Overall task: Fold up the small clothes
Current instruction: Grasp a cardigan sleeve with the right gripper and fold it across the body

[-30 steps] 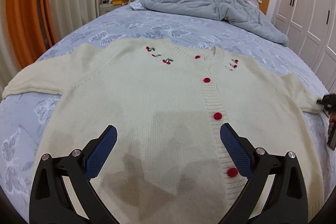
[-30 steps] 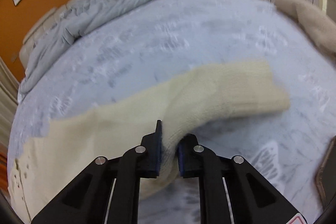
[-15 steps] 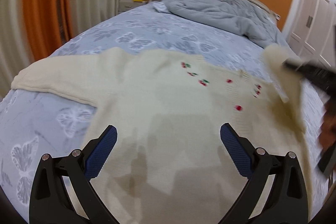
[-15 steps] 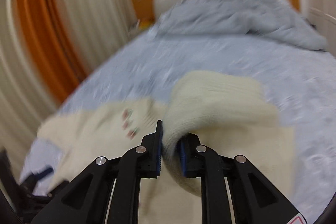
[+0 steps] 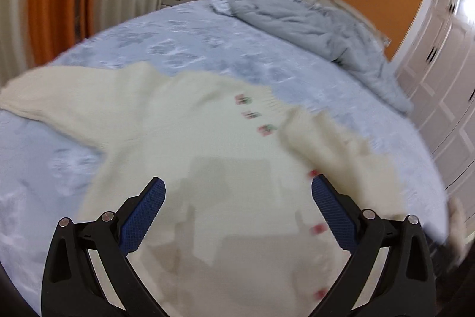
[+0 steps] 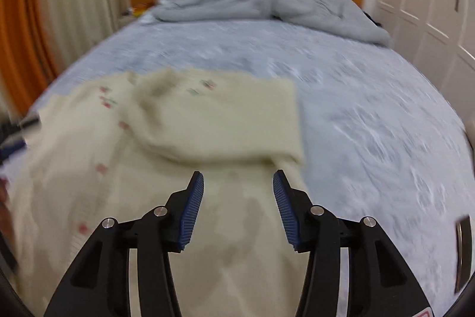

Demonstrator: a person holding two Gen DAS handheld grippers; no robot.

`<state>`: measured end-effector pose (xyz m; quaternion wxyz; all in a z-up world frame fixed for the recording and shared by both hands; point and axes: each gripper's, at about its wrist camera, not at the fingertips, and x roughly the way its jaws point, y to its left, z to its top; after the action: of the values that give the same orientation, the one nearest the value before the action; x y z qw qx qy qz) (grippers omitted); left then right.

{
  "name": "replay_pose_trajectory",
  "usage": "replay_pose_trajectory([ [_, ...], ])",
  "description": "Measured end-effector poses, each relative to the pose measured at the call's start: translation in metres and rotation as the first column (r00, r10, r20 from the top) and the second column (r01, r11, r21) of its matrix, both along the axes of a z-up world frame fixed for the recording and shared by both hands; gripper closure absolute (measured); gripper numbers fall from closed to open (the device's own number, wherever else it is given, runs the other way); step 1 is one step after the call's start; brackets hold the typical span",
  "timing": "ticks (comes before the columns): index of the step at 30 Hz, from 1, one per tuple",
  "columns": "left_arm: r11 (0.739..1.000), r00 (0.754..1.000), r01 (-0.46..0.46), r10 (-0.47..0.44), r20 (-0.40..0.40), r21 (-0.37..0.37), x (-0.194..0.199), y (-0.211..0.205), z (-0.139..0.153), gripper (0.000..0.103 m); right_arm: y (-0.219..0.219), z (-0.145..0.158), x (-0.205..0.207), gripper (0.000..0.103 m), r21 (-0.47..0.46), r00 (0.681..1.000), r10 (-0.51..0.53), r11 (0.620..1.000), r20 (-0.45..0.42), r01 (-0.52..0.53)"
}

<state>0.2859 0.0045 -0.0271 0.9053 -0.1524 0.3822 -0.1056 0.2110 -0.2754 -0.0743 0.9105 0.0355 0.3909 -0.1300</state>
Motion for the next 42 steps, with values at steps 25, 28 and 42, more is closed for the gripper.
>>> replay_pose_trajectory([
  [25,0.985,0.974,-0.159,0.145,-0.172,-0.068,0.065,-0.034,-0.051,0.090,-0.043,-0.018,0.032,0.048,0.261,1.000,-0.008,0.965,-0.019,0.013],
  [28,0.986,0.983,-0.136,0.123,-0.138,-0.094,0.057,-0.034,-0.051,0.079,-0.044,-0.022,0.039,0.048,0.268,1.000,0.002,0.963,-0.019,0.003],
  [42,0.950,0.955,-0.297,0.292,-0.059,-0.099,0.031,0.082,-0.003,0.020,-0.001,-0.018,0.051,0.049,0.157,0.999,0.031,0.987,0.030,-0.035],
])
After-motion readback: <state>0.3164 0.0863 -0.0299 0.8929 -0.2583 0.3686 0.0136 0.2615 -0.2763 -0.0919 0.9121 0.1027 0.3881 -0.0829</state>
